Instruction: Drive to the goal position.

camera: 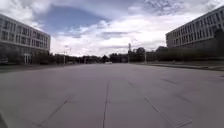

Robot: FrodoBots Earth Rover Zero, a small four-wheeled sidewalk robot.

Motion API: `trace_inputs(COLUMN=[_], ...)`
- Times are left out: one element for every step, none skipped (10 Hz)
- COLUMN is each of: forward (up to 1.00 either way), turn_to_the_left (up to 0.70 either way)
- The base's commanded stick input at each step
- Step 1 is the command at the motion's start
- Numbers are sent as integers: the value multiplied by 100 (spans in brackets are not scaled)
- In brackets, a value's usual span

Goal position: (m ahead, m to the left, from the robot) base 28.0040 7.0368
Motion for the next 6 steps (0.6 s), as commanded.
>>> trace_inputs(forward=[70, 70, 70, 70, 70, 70], turn_to_the_left=[0, 0, 0, 0, 0, 0])
